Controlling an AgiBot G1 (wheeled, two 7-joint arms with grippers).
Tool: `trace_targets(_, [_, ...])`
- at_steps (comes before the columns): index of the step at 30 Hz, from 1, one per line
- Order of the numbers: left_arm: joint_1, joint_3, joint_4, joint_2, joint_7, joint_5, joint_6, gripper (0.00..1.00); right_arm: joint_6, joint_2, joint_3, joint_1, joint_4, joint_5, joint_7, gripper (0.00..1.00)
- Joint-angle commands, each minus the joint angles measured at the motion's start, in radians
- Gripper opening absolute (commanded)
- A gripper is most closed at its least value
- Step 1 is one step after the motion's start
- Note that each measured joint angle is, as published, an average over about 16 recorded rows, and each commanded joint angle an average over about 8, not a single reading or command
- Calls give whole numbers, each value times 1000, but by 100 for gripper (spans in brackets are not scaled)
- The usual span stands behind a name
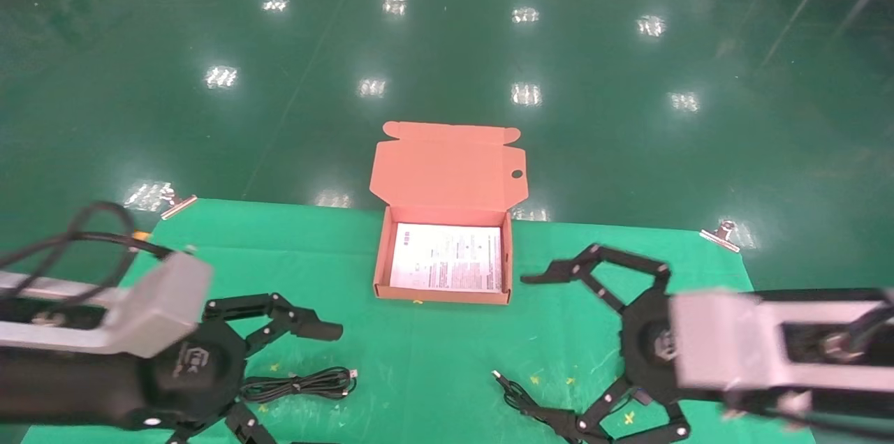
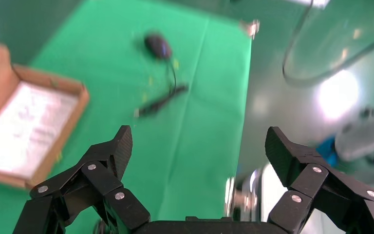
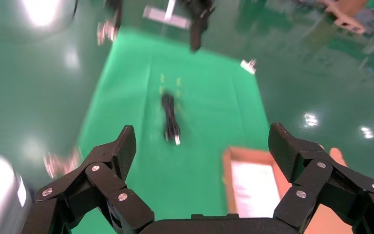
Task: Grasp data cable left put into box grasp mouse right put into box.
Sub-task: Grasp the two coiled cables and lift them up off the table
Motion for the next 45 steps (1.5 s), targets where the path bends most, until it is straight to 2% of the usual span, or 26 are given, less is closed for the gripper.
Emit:
trace_targets(1, [-38,33,7,12,-15,50,9,100,-9,-11,-17,35,6,-64,-46,100])
trace_targets(6, [-143,178,37,65,-32,194,14,100,-15,-63,-84,78,10,-223,-173,100])
trace_targets(12, [-233,355,130,150,-8,348,7,100,-3,-122,-157,79,7,-363,-308,100])
trace_targets(16, [-264,445,192,207,17,462,-16,100,43,-147,-191,64,4,-461,-361,100])
trace_targets(20, [-263,488,235,247,35,556,-79,100,115,-171,-218,42,1,-573,-367,100])
trace_targets(25, [-230,505,254,270,45,636,-193,100,225,-206,-250,8,-2,-751,-297,100])
trace_targets(30, [-200,516,260,292,39,699,-288,100,293,-259,-281,-20,-10,-937,-144,100])
trace_targets(37, [-174,525,321,330,29,749,-374,100,270,-332,-302,-19,-67,-1056,46,100])
trace_targets(45, [-161,512,469,381,63,730,-432,100,230,-410,-300,14,-261,-1052,148,100])
